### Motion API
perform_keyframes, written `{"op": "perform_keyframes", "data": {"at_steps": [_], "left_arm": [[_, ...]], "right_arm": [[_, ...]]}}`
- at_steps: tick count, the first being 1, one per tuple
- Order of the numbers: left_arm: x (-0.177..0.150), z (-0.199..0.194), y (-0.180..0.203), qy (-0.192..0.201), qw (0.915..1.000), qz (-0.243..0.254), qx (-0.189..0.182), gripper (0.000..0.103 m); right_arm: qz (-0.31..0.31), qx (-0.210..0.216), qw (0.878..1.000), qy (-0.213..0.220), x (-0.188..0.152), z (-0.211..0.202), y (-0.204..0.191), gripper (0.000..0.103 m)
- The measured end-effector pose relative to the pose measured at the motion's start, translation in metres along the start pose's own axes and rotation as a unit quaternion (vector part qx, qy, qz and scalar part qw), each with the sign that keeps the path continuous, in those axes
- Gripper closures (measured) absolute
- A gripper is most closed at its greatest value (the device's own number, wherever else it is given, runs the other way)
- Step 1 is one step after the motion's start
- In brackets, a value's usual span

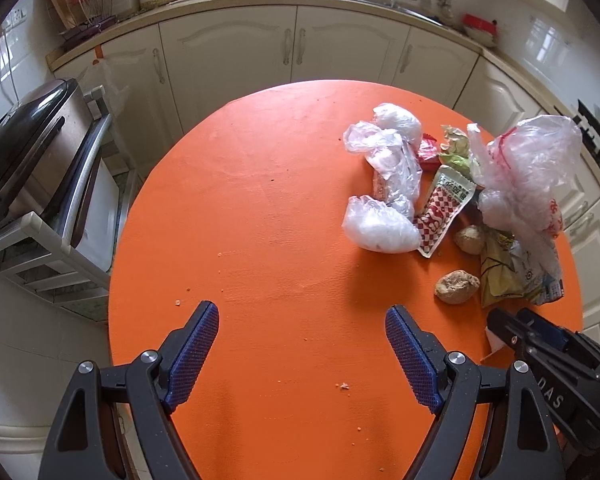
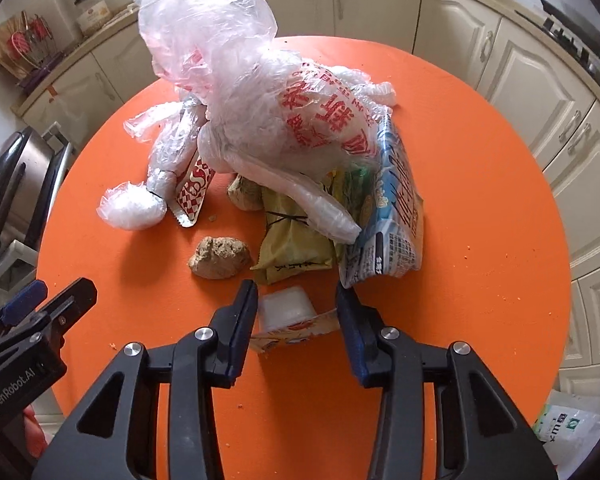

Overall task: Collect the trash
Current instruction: 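Grasp the white cup with the right tool while the left tool grasps the bread crust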

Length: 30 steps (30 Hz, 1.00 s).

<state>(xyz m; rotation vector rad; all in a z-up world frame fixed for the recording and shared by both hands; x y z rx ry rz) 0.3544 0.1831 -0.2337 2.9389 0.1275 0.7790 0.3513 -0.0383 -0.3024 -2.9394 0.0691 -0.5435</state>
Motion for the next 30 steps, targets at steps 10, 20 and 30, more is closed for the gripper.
{"op": "perform_keyframes", "data": {"at_steps": [10,20,30], "left_arm": [[-0.019,-0.003,0.031,-0.009,0.9995,0.022,-0.021,0.021],[-0.042,0.0,0.037,-0.029,0.9987,0.033,-0.027,0.021],[-0.037,0.002,0.035,-0.028,0.9989,0.028,-0.023,0.021]], "right_arm": [[0.008,0.041,0.999,-0.005,-0.052,-0.04,0.038,0.059],[0.024,0.018,0.999,0.02,-0.077,-0.055,0.049,0.025],[0.023,0.004,1.0,0.008,-0.071,-0.033,0.04,0.053]]}}
Point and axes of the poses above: each gripper's, at about its wrist camera, not at the fingertips, and z roughly the way its jaws point, y to its right, x to its top, the point moved 10 cm from there along z, roughly the way its jaws point, and after that the axes turned 1 degree about y, right-handed, at the moved point
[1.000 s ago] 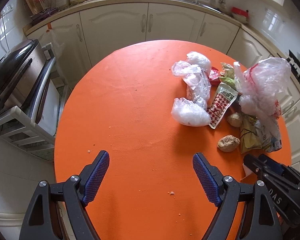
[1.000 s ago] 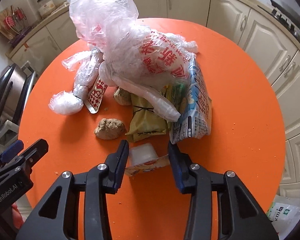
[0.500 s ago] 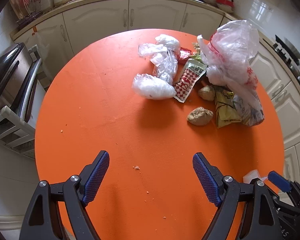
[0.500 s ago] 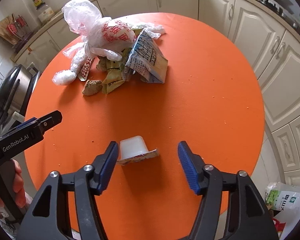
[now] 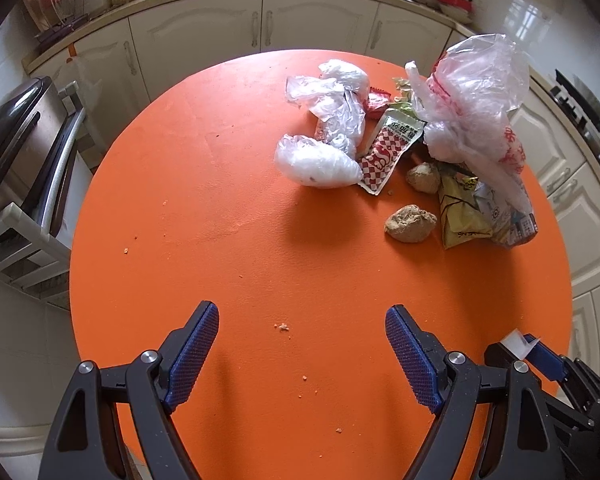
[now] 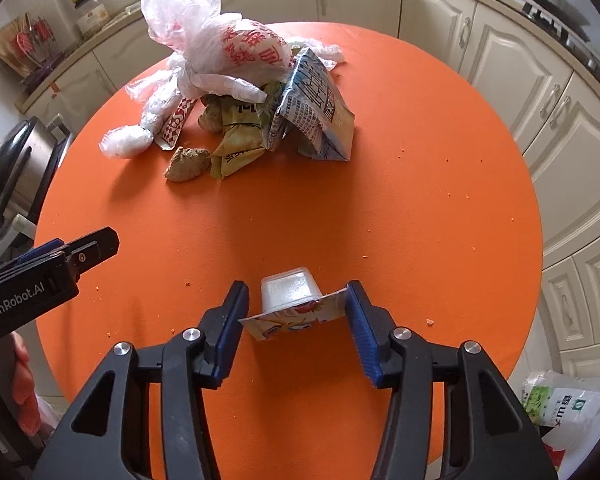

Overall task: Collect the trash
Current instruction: 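Grasp the white cup with the right tool while the left tool grasps the bread crust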

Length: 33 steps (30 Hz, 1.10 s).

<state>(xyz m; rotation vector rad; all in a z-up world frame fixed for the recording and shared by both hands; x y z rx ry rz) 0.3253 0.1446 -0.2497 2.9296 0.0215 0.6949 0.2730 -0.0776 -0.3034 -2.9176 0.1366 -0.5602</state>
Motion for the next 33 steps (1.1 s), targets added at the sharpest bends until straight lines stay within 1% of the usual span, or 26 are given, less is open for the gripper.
{"op": "perform_keyframes", "data": {"at_steps": [3,6,10,13,17,21,23,25,27,30,33], "left_arm": [[0.007,0.001,0.01,0.002,0.9999,0.01,-0.005,0.021],[0.019,0.001,0.025,0.009,0.9997,0.022,-0.009,0.021],[0.033,0.007,0.047,0.006,0.999,0.038,-0.023,0.021],[0.043,0.019,0.056,0.002,0.999,0.041,-0.018,0.023],[0.048,0.039,0.064,-0.014,0.9987,0.046,-0.015,0.023],[0.056,0.048,0.065,-0.005,0.9993,0.032,-0.019,0.023],[0.057,0.051,0.066,0.0,0.9992,0.032,-0.023,0.027],[0.055,0.053,0.067,-0.007,0.9988,0.029,-0.04,0.039],[0.052,0.055,0.061,-0.017,0.9989,0.03,-0.033,0.049],[0.05,0.057,0.059,-0.012,0.9989,0.029,-0.034,0.047],[0.052,0.06,0.063,-0.004,0.9989,0.044,-0.018,0.046]], "right_arm": [[0.016,-0.008,1.0,0.007,0.004,-0.003,0.014,0.055],[0.038,0.001,0.999,0.021,0.014,-0.011,0.03,0.056],[0.054,-0.013,0.998,0.043,0.033,-0.016,0.054,0.059],[0.065,-0.011,0.996,0.053,0.05,-0.018,0.069,0.059],[0.065,-0.007,0.996,0.056,0.076,-0.013,0.076,0.059],[0.062,0.01,0.997,0.047,0.089,0.001,0.079,0.059],[0.063,0.022,0.997,0.04,0.091,0.008,0.078,0.059],[0.061,0.029,0.997,0.036,0.091,0.013,0.075,0.059],[0.061,0.036,0.997,0.032,0.09,0.016,0.073,0.059],[0.063,0.036,0.997,0.031,0.09,0.017,0.073,0.059],[0.064,0.034,0.997,0.032,0.088,0.018,0.072,0.059]]}}
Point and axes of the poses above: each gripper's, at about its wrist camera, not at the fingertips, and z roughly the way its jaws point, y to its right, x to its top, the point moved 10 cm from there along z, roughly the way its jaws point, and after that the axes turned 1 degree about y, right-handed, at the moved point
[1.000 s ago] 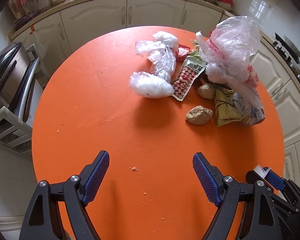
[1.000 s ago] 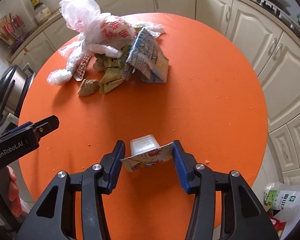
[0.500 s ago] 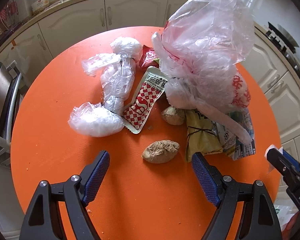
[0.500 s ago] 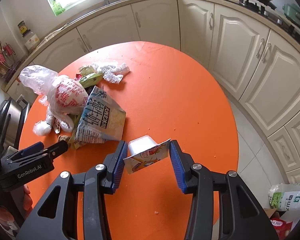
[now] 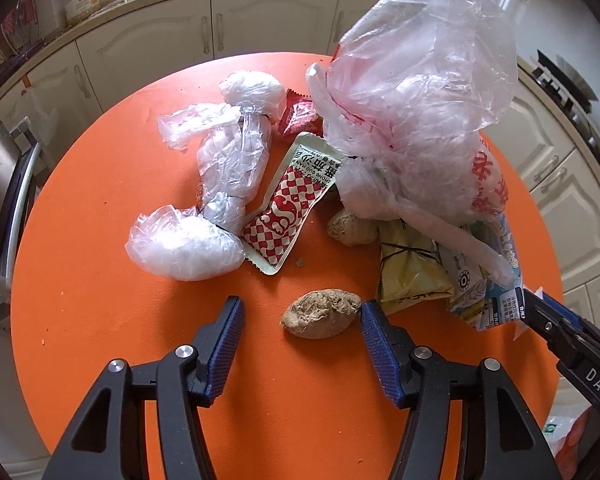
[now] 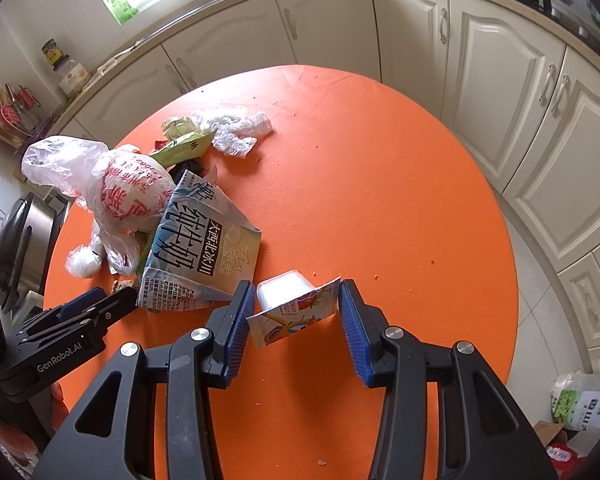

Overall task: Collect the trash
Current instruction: 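Grasp the white cup with the right tool while the left tool grasps the bread crust, then carry the cup and bread crust over the blue bin and release both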

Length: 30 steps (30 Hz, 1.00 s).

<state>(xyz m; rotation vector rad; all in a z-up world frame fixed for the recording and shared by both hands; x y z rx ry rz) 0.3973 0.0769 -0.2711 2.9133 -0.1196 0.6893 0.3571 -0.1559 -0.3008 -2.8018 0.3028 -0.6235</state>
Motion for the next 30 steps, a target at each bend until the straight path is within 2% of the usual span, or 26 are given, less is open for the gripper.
{"op": "perform_keyframes", "data": {"at_steps": [3,4,5,9,19,25,30], "left_arm": [[0.0,0.002,0.004,0.005,0.9998,0.009,0.017,0.049],[0.0,0.002,0.004,0.011,0.9998,0.009,0.017,0.069],[0.001,0.002,0.003,0.017,0.9997,0.008,0.019,0.078],[-0.002,-0.006,0.003,0.017,0.9997,0.001,0.015,0.078],[-0.005,-0.044,0.013,0.051,0.9984,0.017,0.02,0.078],[-0.009,-0.076,0.044,0.077,0.9959,0.045,0.015,0.078],[-0.017,-0.093,0.083,0.087,0.9931,0.079,0.004,0.078]], "right_arm": [[-0.001,-0.001,1.0,0.0,-0.002,-0.001,0.0,0.059],[0.0,-0.001,1.0,-0.001,-0.003,-0.002,0.0,0.059],[0.001,-0.002,1.0,-0.001,-0.003,-0.002,0.001,0.059],[0.002,-0.005,1.0,0.001,-0.007,-0.007,0.002,0.059],[0.007,-0.004,1.0,0.018,-0.014,-0.03,0.008,0.059],[0.021,-0.001,0.999,0.038,-0.02,-0.052,0.022,0.059],[0.044,-0.009,0.997,0.06,-0.025,-0.076,0.051,0.059]]}}
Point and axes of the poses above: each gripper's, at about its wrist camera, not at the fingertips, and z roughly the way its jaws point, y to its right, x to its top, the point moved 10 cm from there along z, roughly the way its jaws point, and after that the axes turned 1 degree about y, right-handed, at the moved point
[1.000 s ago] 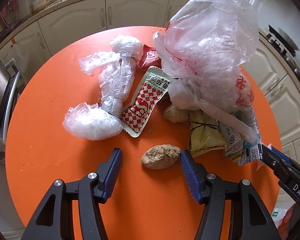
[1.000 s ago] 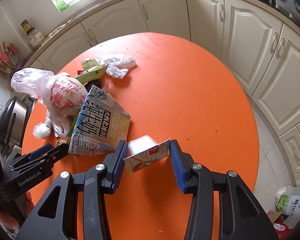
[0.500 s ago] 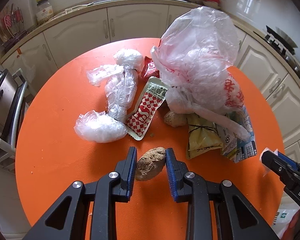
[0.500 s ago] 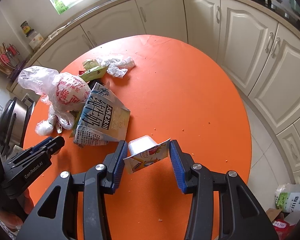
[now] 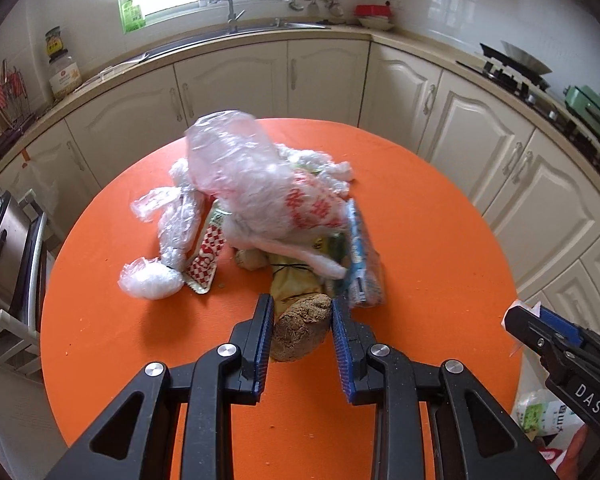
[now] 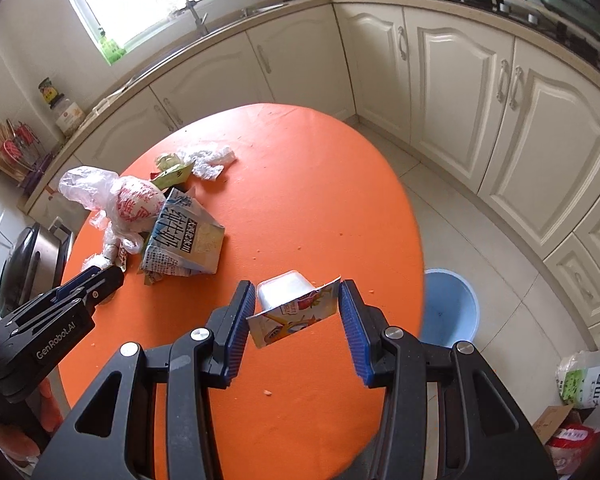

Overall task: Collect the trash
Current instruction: 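Carry the cup and bread crust over the blue bin and release both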

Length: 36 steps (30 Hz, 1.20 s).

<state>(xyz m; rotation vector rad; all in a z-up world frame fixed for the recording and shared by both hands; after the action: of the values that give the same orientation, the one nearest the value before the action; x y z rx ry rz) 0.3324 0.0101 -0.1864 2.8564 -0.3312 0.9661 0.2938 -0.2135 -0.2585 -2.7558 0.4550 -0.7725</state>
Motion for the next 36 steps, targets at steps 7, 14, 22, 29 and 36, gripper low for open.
{"op": "perform_keyframes", "data": {"at_steps": [7,14,22,29,36], "left_arm": [[-0.002,-0.007,0.072,0.003,0.9979,0.059,-0.027,0.078],[-0.003,-0.001,0.153,-0.002,0.9909,0.122,-0.058,0.078],[0.001,0.021,0.243,-0.009,0.9784,0.187,-0.087,0.078],[0.007,0.057,0.296,-0.014,0.9699,0.225,-0.091,0.075],[0.01,0.097,0.308,-0.027,0.9733,0.224,-0.043,0.038]], "right_arm": [[0.052,-0.029,0.998,0.024,-0.003,-0.031,0.065,0.059],[0.108,-0.063,0.991,0.043,-0.011,-0.056,0.139,0.059],[0.172,-0.102,0.979,0.046,-0.026,-0.073,0.223,0.059],[0.205,-0.12,0.971,0.036,-0.039,-0.072,0.274,0.059],[0.225,-0.122,0.966,0.021,-0.047,-0.06,0.302,0.059]]}}
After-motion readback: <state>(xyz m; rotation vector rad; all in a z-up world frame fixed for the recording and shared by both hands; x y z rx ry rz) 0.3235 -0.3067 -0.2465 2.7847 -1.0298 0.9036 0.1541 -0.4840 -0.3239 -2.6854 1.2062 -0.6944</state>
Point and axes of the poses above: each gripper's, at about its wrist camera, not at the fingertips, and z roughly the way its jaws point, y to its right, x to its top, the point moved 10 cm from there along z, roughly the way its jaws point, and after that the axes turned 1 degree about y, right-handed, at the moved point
